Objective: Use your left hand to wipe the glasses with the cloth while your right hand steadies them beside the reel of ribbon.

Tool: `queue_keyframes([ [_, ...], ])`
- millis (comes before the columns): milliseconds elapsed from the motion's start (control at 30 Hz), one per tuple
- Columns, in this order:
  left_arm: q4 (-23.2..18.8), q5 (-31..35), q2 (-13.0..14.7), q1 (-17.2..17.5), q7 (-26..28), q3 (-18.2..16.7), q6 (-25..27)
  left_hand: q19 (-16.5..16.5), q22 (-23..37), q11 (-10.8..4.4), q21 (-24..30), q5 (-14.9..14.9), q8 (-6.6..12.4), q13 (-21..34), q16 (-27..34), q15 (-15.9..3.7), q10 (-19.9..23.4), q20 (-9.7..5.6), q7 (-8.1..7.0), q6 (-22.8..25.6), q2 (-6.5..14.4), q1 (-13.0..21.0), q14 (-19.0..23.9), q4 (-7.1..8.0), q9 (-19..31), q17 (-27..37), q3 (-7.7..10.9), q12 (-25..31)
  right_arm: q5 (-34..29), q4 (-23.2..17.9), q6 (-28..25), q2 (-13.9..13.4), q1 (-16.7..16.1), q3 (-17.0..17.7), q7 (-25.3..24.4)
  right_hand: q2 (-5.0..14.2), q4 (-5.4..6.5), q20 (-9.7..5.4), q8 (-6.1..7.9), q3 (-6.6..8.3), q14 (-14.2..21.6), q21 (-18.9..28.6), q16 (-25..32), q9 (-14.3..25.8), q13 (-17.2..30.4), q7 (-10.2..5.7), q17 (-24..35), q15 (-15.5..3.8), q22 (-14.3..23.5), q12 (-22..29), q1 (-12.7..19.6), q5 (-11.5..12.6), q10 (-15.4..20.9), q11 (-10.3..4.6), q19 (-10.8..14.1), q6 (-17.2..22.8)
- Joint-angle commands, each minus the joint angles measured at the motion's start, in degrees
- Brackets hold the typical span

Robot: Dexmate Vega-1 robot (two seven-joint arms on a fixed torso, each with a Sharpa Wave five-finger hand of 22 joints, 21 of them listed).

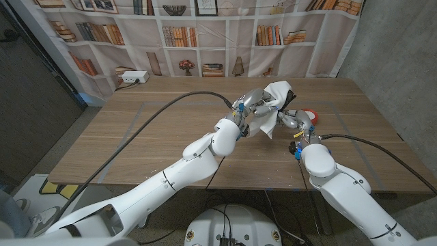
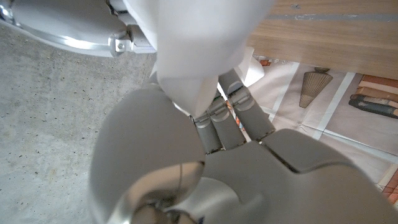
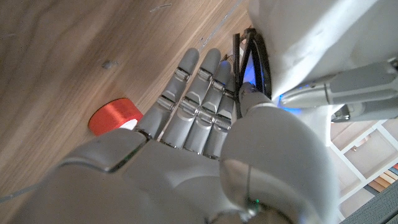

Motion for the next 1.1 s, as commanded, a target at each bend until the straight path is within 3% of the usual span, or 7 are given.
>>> queue_keyframes([
  [33, -1.6, -0.3, 1.4, 1.9, 0.1, -0.7, 1.1, 0.0, 0.2, -1.28, -0.2, 0.3, 0.19, 0.3, 0.1, 0.09, 1.9, 0.00, 0.10, 0.5, 0.2, 0.1, -0.1, -0.09, 0.3, 0.2, 0.62, 0.0, 0.3, 1.0, 0.1, 0.2, 0.9, -0.2, 0.5, 0.36, -0.11, -7.00, 0.21, 0.53, 0.7, 0.3, -0.1, 0.1, 0.2, -0.07, 0.2, -1.56, 0.1, 0.0, 0.1, 0.4, 0.2, -0.02, -0.4, 0.6],
  [633, 1.6, 2.3, -2.4, -3.8, 1.7, 0.6, -1.2, -0.2, 0.2, -1.27, -0.2, 0.2, 0.11, 0.5, 0.1, -0.03, 2.0, 0.13, 0.07, 0.6, 0.2, -0.1, -0.3, -0.13, 0.4, 0.2, 0.94, -0.2, -1.3, -0.1, -0.4, -0.5, -1.4, -0.8, -0.8, 0.34, -0.11, -7.00, 0.20, 0.53, 0.7, 0.6, -0.1, 0.1, 0.2, -0.15, 0.2, -1.51, 0.1, -0.1, -0.1, 0.4, 0.0, 0.06, -0.5, 0.6],
  [1100, 1.3, 3.5, -3.5, -4.3, 1.4, 1.8, -0.1, -0.3, 0.2, -1.27, -0.2, 0.2, 0.01, 0.7, 0.0, 0.03, 2.1, 0.21, 0.03, 0.6, 0.1, -0.2, -0.6, -0.14, 0.5, 0.2, 1.21, -0.4, -1.0, 1.0, 1.2, -0.7, -1.6, -0.8, -0.2, 0.32, -0.17, -7.00, 0.24, 0.55, 0.7, 0.9, -0.1, 0.2, 0.2, -0.13, 0.2, -1.56, 0.0, -0.1, -0.1, 0.4, 0.1, -0.04, -0.5, 0.7],
])
